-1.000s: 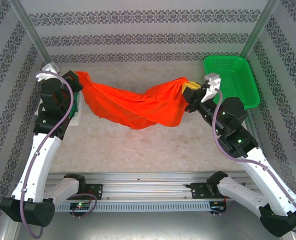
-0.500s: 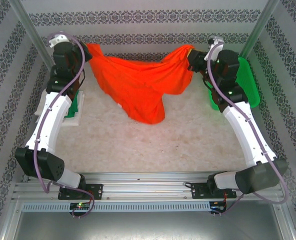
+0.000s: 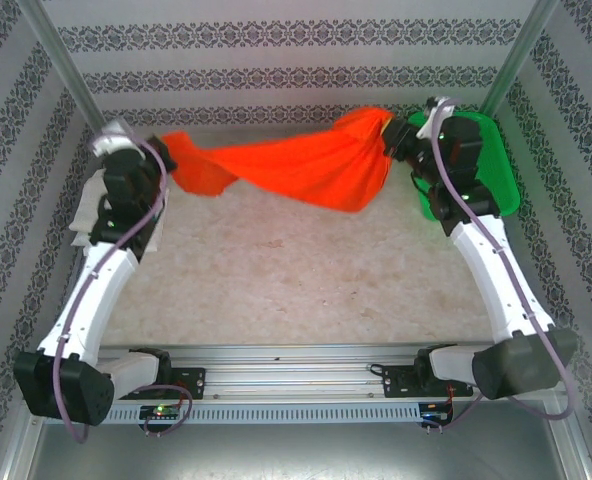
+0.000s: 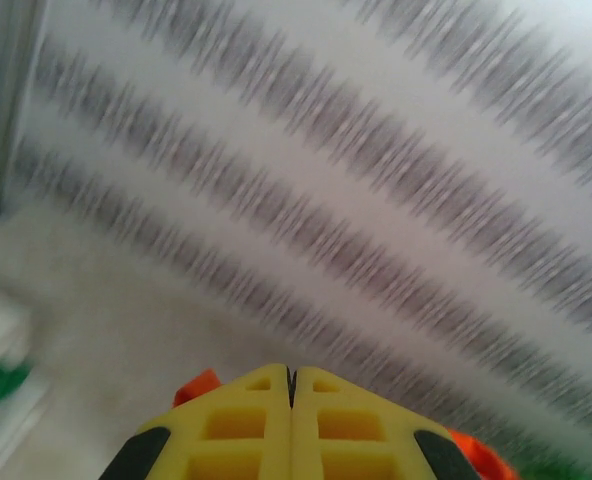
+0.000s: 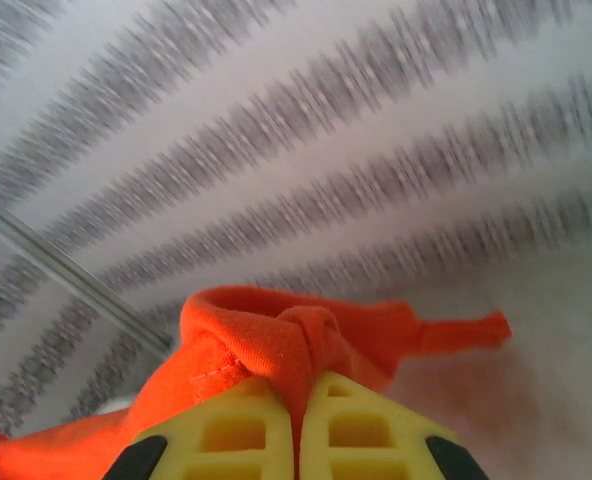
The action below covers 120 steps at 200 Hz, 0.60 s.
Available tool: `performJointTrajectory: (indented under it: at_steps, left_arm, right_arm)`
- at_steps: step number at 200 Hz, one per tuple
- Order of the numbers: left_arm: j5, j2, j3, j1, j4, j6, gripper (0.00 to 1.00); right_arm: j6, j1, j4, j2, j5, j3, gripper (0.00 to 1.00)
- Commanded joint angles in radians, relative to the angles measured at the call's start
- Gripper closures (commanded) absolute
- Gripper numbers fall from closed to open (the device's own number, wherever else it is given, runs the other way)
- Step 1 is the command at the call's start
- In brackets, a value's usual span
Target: Fold and stack the t-shirts
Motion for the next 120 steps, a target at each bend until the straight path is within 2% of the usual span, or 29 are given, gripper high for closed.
performJointTrajectory:
  at_steps: [1, 7, 12, 14, 15, 21, 24, 30, 35, 49, 79, 99, 120]
  left_arm:
    - [0.037, -0.032, -0.235, 0.006, 0.125, -0.098, 0.94]
    - [0.051, -0.04, -0.296, 0.0, 0.147, -0.118, 0.84]
    - [0.063, -0.044, -0.34, -0.007, 0.164, -0.129, 0.68]
    - [0.068, -0.048, -0.358, -0.01, 0.17, -0.131, 0.57]
    - [0.071, -0.049, -0.365, -0.011, 0.172, -0.136, 0.57]
    - [0.081, -0.058, -0.41, -0.02, 0.182, -0.143, 0.34]
    - [0.085, -0.063, -0.429, -0.024, 0.183, -0.146, 0.29]
    - [0.085, -0.081, -0.461, -0.032, 0.172, -0.151, 0.12]
    - [0.076, -0.099, -0.484, -0.04, 0.157, -0.151, 0.01]
    - [0.038, -0.168, -0.528, -0.051, 0.089, -0.153, 0.0]
    - [-0.078, -0.258, -0.512, -0.052, -0.112, -0.171, 0.0]
    - [-0.09, -0.174, -0.44, -0.05, -0.181, -0.16, 0.0]
    - [-0.053, -0.004, -0.331, -0.05, -0.235, -0.152, 0.06]
  right_arm:
    - [0.091, -0.03, -0.084, 0.07, -0.01, -0.121, 0.72]
    - [0.092, -0.037, -0.085, 0.091, -0.01, -0.143, 0.57]
    - [0.091, -0.043, -0.086, 0.107, -0.006, -0.156, 0.47]
    - [0.09, -0.045, -0.085, 0.113, -0.004, -0.161, 0.43]
    - [0.089, -0.045, -0.085, 0.115, -0.003, -0.163, 0.42]
    - [0.084, -0.051, -0.087, 0.128, 0.001, -0.173, 0.33]
    - [0.079, -0.053, -0.089, 0.131, 0.008, -0.178, 0.29]
    - [0.068, -0.057, -0.092, 0.137, 0.022, -0.184, 0.23]
    - [0.058, -0.057, -0.098, 0.136, 0.039, -0.19, 0.19]
    - [0.029, -0.056, -0.103, 0.123, 0.076, -0.209, 0.15]
    - [-0.035, 0.0, -0.081, 0.112, 0.126, -0.259, 0.15]
    - [-0.064, 0.073, -0.065, 0.148, 0.121, -0.273, 0.15]
    - [-0.067, 0.176, -0.022, 0.204, 0.111, -0.277, 0.17]
